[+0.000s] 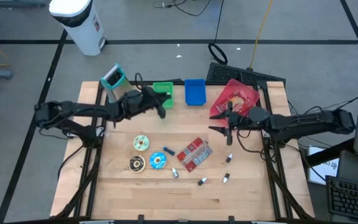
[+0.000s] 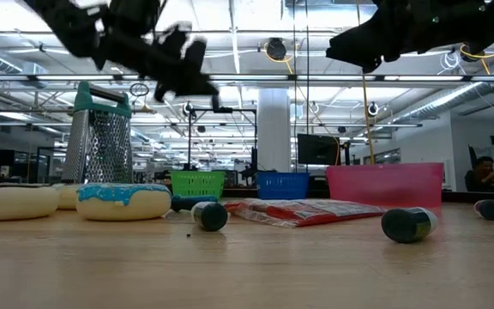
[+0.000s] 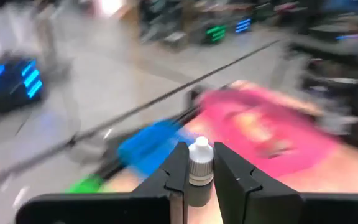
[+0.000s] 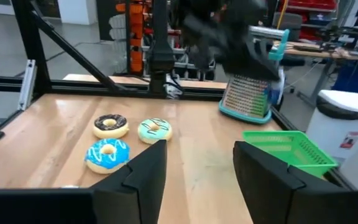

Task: Pick & Place Food Item
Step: Put the left blue food coloring bottle into the green bin

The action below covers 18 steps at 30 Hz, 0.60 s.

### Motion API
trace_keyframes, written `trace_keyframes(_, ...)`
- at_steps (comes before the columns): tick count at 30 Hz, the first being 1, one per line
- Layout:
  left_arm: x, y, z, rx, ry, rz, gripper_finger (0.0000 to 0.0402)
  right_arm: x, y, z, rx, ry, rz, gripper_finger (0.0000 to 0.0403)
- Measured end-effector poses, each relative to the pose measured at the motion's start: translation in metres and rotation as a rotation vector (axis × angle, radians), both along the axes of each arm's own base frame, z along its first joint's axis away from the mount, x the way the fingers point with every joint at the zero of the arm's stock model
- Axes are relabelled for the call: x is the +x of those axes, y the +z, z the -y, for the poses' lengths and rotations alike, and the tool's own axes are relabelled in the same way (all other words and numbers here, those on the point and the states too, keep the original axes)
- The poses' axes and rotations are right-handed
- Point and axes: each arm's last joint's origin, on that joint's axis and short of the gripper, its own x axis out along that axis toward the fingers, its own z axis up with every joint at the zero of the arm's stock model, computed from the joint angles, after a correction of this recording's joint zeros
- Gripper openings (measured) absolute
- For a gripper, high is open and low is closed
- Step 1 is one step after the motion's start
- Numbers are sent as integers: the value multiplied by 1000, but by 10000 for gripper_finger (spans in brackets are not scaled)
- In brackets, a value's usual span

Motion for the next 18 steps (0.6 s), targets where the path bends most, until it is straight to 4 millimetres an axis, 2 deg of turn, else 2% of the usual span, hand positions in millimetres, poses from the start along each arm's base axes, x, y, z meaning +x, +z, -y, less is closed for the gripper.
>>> trace_keyframes(3, -13, -19, -20, -110, 141, 12, 45, -1, 1, 3, -22, -12, 7, 172)
trace_keyframes(6, -19, -35, -31, -186, 208, 0, 45, 0, 0, 5, -18, -22, 0, 173)
trace_keyframes(14, -4, -68, -43, -273, 228, -79, 45, 5, -9, 6, -14, -23, -61, 169)
trace_keyframes(18, -3, -74, -49, -282, 278, -69, 50, 5, -10, 6, -10, -23, -73, 171)
